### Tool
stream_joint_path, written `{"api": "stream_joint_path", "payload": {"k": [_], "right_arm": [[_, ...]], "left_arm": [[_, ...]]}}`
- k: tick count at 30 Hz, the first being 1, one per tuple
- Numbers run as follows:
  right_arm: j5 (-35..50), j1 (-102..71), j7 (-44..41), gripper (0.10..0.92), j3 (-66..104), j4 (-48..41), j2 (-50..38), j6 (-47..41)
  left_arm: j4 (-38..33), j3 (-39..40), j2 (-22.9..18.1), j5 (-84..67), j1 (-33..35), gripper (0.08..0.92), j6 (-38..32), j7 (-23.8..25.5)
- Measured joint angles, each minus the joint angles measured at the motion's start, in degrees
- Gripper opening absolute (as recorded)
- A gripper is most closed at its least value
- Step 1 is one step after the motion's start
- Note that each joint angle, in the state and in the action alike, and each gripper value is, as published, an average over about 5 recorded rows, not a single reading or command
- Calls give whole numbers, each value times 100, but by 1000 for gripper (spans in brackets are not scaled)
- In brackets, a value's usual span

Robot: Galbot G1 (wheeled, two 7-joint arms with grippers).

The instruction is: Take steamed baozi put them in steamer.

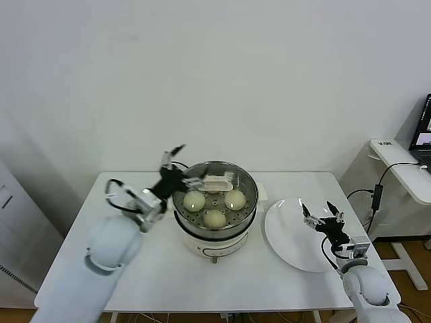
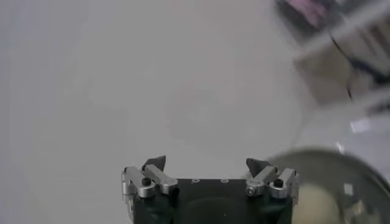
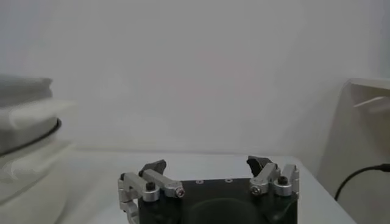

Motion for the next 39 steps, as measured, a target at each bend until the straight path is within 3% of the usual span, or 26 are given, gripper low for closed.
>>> {"api": "stream_joint_path", "payload": {"k": [5,12,26,39], "right_arm": [[0,-54,73,823,58,118,-18,-33],[55,-218,167,823,189,284,28,-129],[112,-544,184,823,308,477,116,-231],[104,-602,220,823,369,495,173,-354]], "left_arm": [[195,-728,57,-1229,473,823,-21,-534],[851,-1238,161,-1977,1060,823,-284,-878],[1886,-1330,60,-2025,1638,823,-840,-1110],[2172,-1380,5,-1951,1764,823,-942,-1197]]}}
